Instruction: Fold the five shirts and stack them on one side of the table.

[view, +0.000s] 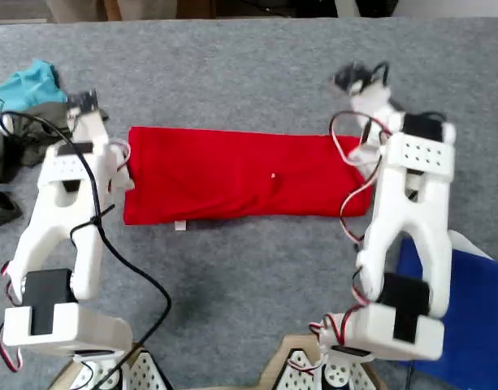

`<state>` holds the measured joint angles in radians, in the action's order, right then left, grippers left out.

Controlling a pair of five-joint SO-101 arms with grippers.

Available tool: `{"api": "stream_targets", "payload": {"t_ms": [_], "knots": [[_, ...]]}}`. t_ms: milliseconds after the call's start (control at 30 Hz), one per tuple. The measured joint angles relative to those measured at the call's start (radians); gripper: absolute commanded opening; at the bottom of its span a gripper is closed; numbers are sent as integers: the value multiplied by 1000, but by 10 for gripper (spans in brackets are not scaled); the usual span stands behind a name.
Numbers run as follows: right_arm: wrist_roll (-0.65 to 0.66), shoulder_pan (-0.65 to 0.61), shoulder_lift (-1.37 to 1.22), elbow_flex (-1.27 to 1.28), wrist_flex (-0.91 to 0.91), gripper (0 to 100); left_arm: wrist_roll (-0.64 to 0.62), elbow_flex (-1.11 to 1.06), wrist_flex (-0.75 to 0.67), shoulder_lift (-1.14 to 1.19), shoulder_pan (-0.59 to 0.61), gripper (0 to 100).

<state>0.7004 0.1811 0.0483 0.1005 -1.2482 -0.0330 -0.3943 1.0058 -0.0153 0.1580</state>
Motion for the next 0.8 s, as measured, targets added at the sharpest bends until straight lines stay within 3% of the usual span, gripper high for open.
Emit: {"api": "stream_targets", "payload": {"t_ms": [267,600,800], "knots": [[-109,-9,-3,-176,-25,5,18,209,101,235,-31,203],[-110,-11,-83,-310,-28,5,52,560,121,577,-21,202],[-92,-11,-89,-310,-28,5,80,721,219,672,3,157]]}}
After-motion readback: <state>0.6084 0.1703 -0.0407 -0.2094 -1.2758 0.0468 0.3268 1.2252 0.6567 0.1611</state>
